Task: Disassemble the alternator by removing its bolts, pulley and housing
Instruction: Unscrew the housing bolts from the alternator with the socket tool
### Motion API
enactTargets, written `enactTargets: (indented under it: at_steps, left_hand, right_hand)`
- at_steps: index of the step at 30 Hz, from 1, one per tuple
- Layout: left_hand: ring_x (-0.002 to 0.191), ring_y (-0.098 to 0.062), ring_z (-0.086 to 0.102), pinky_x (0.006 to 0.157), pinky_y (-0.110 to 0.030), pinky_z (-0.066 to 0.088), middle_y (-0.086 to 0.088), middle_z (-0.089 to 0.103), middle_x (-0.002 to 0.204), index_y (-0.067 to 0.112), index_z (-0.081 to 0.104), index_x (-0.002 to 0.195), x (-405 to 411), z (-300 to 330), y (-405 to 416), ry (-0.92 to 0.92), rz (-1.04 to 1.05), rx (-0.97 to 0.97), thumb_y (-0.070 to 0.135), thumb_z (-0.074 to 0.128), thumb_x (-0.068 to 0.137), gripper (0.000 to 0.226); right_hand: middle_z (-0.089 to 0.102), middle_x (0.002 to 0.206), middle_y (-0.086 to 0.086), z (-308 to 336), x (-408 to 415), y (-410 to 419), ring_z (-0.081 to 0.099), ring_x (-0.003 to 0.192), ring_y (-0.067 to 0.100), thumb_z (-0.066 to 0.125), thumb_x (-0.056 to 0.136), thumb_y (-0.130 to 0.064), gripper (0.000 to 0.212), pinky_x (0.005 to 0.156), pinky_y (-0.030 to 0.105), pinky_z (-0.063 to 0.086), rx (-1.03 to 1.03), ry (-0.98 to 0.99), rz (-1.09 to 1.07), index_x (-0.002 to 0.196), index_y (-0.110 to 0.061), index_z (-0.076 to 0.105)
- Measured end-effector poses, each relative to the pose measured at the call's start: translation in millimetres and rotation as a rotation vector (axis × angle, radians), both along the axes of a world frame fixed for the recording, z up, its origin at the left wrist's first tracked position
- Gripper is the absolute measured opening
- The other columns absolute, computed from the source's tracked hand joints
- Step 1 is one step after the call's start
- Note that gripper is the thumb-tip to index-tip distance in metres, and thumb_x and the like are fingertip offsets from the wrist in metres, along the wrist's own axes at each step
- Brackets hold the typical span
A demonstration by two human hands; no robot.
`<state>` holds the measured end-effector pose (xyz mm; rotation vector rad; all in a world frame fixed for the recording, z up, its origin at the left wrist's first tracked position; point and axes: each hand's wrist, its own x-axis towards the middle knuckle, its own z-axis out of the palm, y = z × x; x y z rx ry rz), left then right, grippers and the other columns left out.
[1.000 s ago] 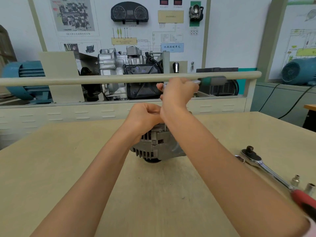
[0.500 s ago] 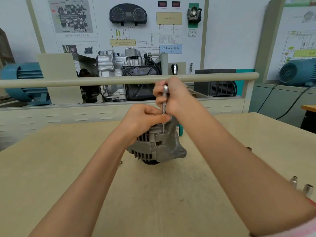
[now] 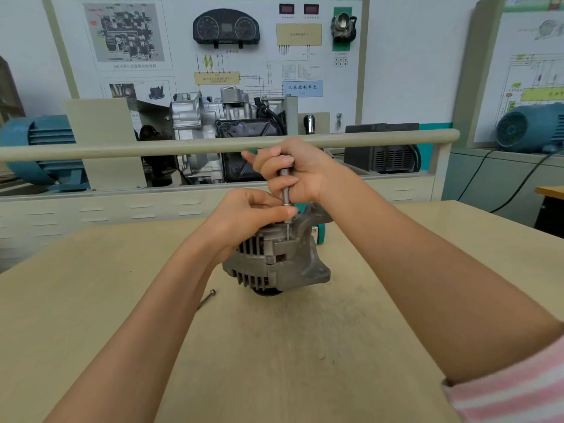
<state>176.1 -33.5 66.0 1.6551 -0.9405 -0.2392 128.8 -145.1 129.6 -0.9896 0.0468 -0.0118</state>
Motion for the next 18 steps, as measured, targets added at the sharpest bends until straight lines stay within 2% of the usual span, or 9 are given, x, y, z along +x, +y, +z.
enactTargets:
  at_steps: [2, 4, 5, 6, 7, 9, 12, 15, 18]
  left_hand:
    - [0.065, -0.005, 0.067, 0.064, -0.015, 0.053, 0.003, 0.073, 0.069, 0.022, 0.073, 0.064, -2.8, -0.2, -1.9, -0.020, 0.020, -0.011, 0.012, 0.076, 0.077, 0.017]
    - [0.072, -0.014, 0.068, 0.074, -0.027, 0.055, -0.004, 0.074, 0.076, 0.016, 0.073, 0.072, -4.2, -1.1, -3.6, -0.077, 0.079, -0.008, 0.006, 0.072, 0.080, 0.013]
    - [0.078, -0.022, 0.069, 0.081, -0.034, 0.054, -0.009, 0.074, 0.082, 0.012, 0.073, 0.078, -5.4, -0.7, -4.2, -0.109, 0.106, -0.001, 0.004, 0.070, 0.081, 0.009]
    - [0.085, -0.027, 0.069, 0.085, -0.039, 0.053, -0.012, 0.074, 0.087, 0.008, 0.073, 0.083, -6.5, -0.9, -4.5, -0.130, 0.122, 0.004, 0.004, 0.068, 0.082, 0.007]
    - [0.088, -0.028, 0.069, 0.087, -0.040, 0.053, -0.012, 0.074, 0.089, 0.008, 0.072, 0.085, -7.5, -1.6, -4.4, -0.133, 0.127, 0.002, 0.005, 0.068, 0.083, 0.005]
    - [0.084, -0.020, 0.070, 0.083, -0.033, 0.054, -0.006, 0.074, 0.084, 0.012, 0.072, 0.081, -7.5, -2.2, -3.8, -0.113, 0.103, 0.004, 0.011, 0.071, 0.083, 0.002]
    - [0.071, -0.006, 0.069, 0.068, -0.017, 0.055, 0.003, 0.075, 0.075, 0.023, 0.074, 0.075, -4.8, -1.9, -0.8, -0.081, 0.031, 0.026, 0.021, 0.073, 0.082, 0.008]
    - [0.072, -0.004, 0.069, 0.064, -0.012, 0.053, 0.004, 0.076, 0.079, 0.024, 0.076, 0.081, -3.4, -1.6, 0.5, -0.027, -0.009, 0.015, 0.022, 0.072, 0.083, 0.004]
    - [0.072, -0.004, 0.069, 0.065, -0.012, 0.053, 0.005, 0.075, 0.078, 0.022, 0.076, 0.079, -4.9, -2.1, 0.4, -0.011, 0.009, -0.002, 0.020, 0.074, 0.081, 0.003]
  right_hand:
    - [0.043, 0.046, -0.006, -4.1, -0.8, 12.7, 0.034, 0.030, 0.002, 0.024, 0.093, -0.002, 0.023, 0.027, 0.012, 0.014, 0.013, -0.047, -0.284, 0.093, -0.008, 0.046]
    - [0.048, 0.065, 0.001, -12.8, 3.0, 26.1, 0.040, 0.038, 0.007, 0.026, 0.095, -0.002, 0.021, 0.028, 0.014, 0.024, 0.028, -0.180, -0.756, 0.108, -0.014, 0.038]
    - [0.046, 0.072, 0.004, -15.2, 5.1, 31.7, 0.042, 0.042, 0.009, 0.026, 0.098, -0.005, 0.019, 0.029, 0.013, 0.027, 0.032, -0.237, -0.896, 0.111, -0.017, 0.032]
    - [0.044, 0.073, 0.004, -15.0, 6.1, 35.1, 0.043, 0.041, 0.010, 0.026, 0.099, -0.007, 0.016, 0.029, 0.013, 0.028, 0.021, -0.253, -0.929, 0.110, -0.020, 0.027]
    - [0.043, 0.068, 0.004, -13.3, 6.2, 35.7, 0.042, 0.038, 0.008, 0.026, 0.098, -0.006, 0.019, 0.028, 0.013, 0.025, 0.003, -0.212, -0.899, 0.107, -0.023, 0.024]
    - [0.039, 0.058, 0.001, -6.9, 5.9, 28.1, 0.036, 0.027, 0.005, 0.027, 0.093, -0.002, 0.017, 0.027, 0.014, 0.017, -0.057, -0.092, -0.751, 0.096, -0.017, 0.034]
    - [0.034, 0.048, -0.005, -2.2, 6.7, 7.2, 0.030, 0.025, 0.002, 0.021, 0.093, -0.004, 0.028, 0.026, 0.014, 0.010, 0.000, -0.036, -0.329, 0.074, -0.015, 0.038]
    - [0.036, 0.042, -0.010, -5.3, 3.9, -8.4, 0.031, 0.025, 0.002, 0.025, 0.097, -0.007, 0.026, 0.028, 0.012, 0.010, 0.080, -0.047, 0.014, 0.079, -0.010, 0.045]
    - [0.038, 0.043, -0.009, -4.2, 0.0, -4.3, 0.031, 0.025, 0.002, 0.027, 0.097, -0.007, 0.024, 0.028, 0.011, 0.011, 0.082, -0.055, 0.033, 0.082, -0.010, 0.046]
